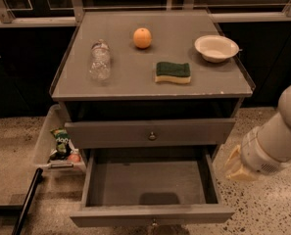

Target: Close middle drawer

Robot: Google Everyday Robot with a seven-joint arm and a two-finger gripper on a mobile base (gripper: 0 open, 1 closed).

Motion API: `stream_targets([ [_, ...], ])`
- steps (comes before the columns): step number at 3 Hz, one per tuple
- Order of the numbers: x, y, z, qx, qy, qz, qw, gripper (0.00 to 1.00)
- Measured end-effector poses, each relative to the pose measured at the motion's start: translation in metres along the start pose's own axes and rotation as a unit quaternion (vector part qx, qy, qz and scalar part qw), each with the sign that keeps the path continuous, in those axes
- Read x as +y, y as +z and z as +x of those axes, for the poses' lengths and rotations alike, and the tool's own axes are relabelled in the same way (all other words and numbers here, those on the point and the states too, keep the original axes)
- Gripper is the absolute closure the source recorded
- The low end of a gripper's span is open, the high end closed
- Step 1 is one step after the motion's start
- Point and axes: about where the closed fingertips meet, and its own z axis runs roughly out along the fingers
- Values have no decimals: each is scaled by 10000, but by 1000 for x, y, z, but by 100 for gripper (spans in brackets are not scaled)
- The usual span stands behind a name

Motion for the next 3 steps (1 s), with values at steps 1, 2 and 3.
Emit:
stream_targets([
  [1, 15, 66, 25, -57, 13, -163, 9999, 100],
  [2, 16, 116, 44, -257, -100, -20, 9996, 100],
  [3, 16, 116, 44, -257, -100, -21, 9996, 100],
])
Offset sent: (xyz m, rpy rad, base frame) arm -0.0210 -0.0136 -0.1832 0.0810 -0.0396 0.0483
